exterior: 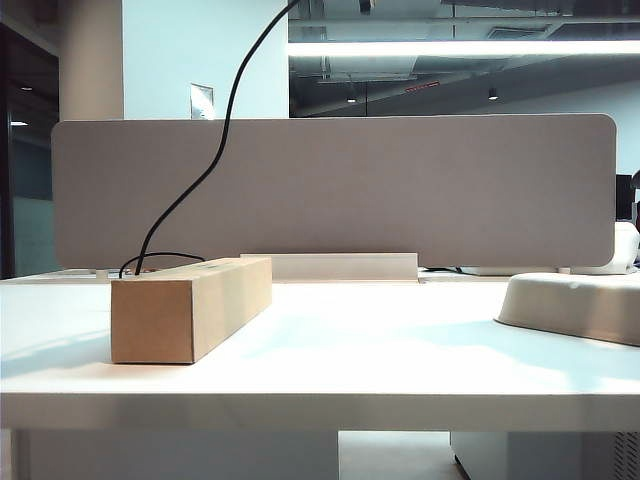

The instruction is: Pick up the charging cable and the phone, plug the charging cable into the charging port on the phone, and finally place them back on the table.

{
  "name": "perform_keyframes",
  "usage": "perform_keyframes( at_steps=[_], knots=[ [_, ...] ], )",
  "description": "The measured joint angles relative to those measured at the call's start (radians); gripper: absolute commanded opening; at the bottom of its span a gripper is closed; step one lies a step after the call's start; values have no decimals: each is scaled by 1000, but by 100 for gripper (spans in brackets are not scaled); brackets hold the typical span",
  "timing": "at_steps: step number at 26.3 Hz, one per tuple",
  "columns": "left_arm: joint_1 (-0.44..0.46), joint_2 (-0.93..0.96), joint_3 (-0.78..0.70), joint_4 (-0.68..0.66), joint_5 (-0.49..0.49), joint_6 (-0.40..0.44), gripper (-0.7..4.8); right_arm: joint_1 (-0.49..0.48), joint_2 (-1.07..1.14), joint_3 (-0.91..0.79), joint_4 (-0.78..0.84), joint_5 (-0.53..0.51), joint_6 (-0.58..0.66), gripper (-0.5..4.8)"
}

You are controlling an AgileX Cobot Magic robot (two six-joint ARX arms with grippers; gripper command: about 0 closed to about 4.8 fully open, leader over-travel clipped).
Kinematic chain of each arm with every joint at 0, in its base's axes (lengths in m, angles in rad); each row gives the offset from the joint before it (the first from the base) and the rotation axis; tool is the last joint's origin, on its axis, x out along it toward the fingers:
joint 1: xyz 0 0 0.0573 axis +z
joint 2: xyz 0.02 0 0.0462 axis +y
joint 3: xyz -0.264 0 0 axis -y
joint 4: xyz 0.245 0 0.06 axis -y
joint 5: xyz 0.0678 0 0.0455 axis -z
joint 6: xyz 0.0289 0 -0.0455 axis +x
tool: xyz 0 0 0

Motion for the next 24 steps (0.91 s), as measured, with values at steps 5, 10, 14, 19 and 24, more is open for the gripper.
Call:
perform_keyframes(
  at_steps=[5,10,14,19,24],
  knots=[
    [0,0,0,0,-7,0,-6,3,0,0,0,-1,0,-7],
    [-2,0,0,0,-18,0,-6,3,0,0,-1,-6,0,-7],
    [-6,0,0,0,-18,0,-6,3,0,0,0,-10,0,-7],
    [-11,0,0,2,-18,0,-6,2,0,0,0,-32,12,-7],
    [-12,0,0,0,-18,0,-5,2,0,0,0,-32,19,-7]
  ],
)
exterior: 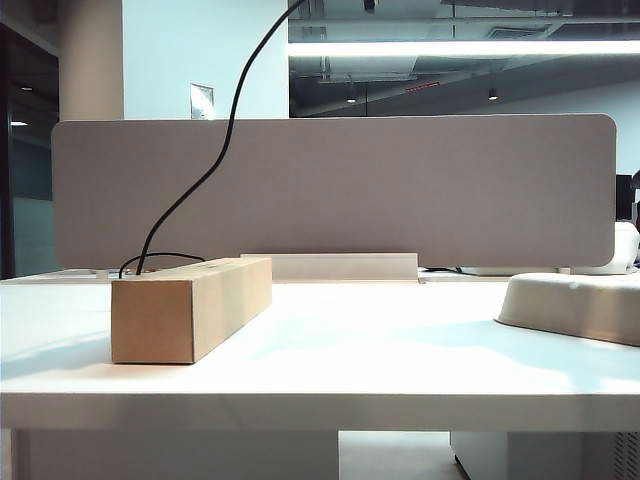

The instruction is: Pick up the charging cable and the phone, plug the charging cable into the charging port on the phone, and finally place them back on the table.

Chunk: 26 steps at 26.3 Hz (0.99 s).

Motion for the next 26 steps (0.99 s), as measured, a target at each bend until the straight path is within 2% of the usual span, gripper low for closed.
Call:
perform_keyframes(
  at_steps=[2,5,8,12,15,17,18,20,21,23,26],
  knots=[
    [3,0,0,-21,2,0,4,0,0,0,-4,2,-11,-7],
    [17,0,1,-97,30,0,131,1,2,0,-33,16,-84,-7],
    [32,3,0,-167,74,1,135,2,0,0,-107,31,-164,-7],
    [50,3,0,-188,160,0,116,1,2,0,-278,53,-266,-7],
    [73,3,0,-195,174,0,116,2,8,0,-332,53,-310,-7],
    [120,3,0,-205,229,0,112,2,10,0,-335,53,-324,-7],
    [137,3,0,-205,246,0,102,2,10,0,-335,53,-325,-7],
    [188,2,0,-206,264,-6,20,2,10,0,-336,51,-327,-7],
    [221,2,0,-209,264,-21,2,2,10,0,-336,47,-330,-7],
    [245,2,0,-231,273,-23,-6,2,10,0,-344,37,-344,-7],
    [251,2,0,-356,261,48,-6,2,9,0,-417,33,-382,-7]
  ],
)
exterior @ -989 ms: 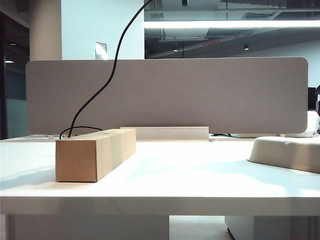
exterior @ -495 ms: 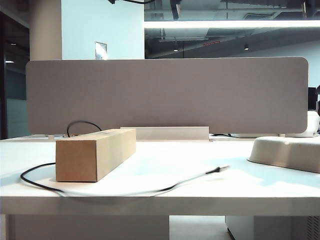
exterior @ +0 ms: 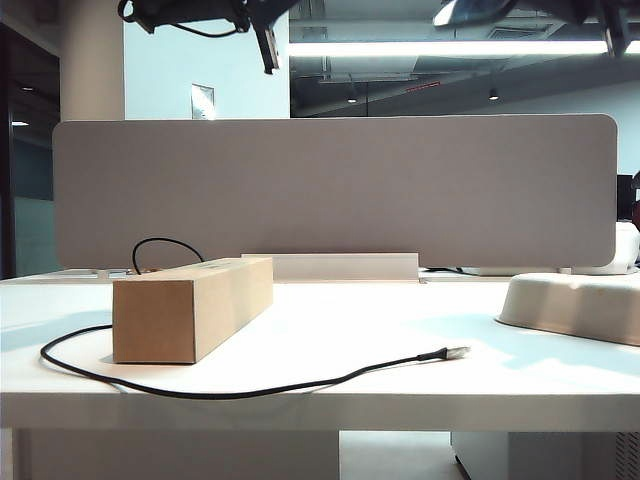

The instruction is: Pick up the charging cable and the phone, plug the charging cable into the charging port on the phone, and finally place them back on the table.

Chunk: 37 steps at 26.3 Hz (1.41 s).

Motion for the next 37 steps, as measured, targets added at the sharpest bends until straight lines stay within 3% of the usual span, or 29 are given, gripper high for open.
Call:
perform_keyframes(
  at_steps=[4,8,12,14,16,20,22,26,30,37],
  knots=[
    [-18,0,0,-188,-169,178,-6,0,2,0,-77,0,-42,-7],
    [-71,0,0,-454,-548,456,-5,-11,2,0,-75,-5,-53,-7],
    [-167,8,0,-634,-959,652,7,-23,2,0,-77,-6,-66,-7],
    [-237,29,0,-687,-1094,729,85,-45,1,0,-94,-6,-79,-7],
    [-280,45,0,-703,-1134,776,132,-59,1,0,-109,-7,-80,-7],
    [-414,119,1,-744,-1228,865,132,-121,1,0,-130,-37,-80,-7],
    [-438,152,1,-752,-1250,875,132,-147,1,0,-145,-39,-80,-7],
    [-449,192,1,-750,-1260,875,140,-158,1,0,-147,-41,-80,-7],
    [-453,216,0,-753,-1257,874,190,-150,1,0,-148,-56,-80,-7],
    [-461,225,0,-746,-1230,874,190,-151,1,0,-148,-59,-80,-7]
  ],
)
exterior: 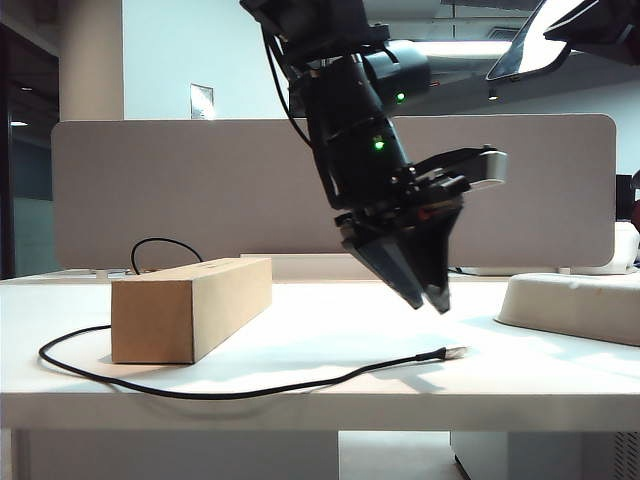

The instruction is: Pick up the charging cable and the phone, plug the charging cable into the charging port on the phone, and finally place them back on the table.

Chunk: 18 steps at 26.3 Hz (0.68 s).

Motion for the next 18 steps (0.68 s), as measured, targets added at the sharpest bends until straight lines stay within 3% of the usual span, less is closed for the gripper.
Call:
perform_keyframes(
  at_steps=[18],
  knots=[
    [-43,74,0,46,-46,-39,183,0,0,0,0,-4,0,-7]
  ],
)
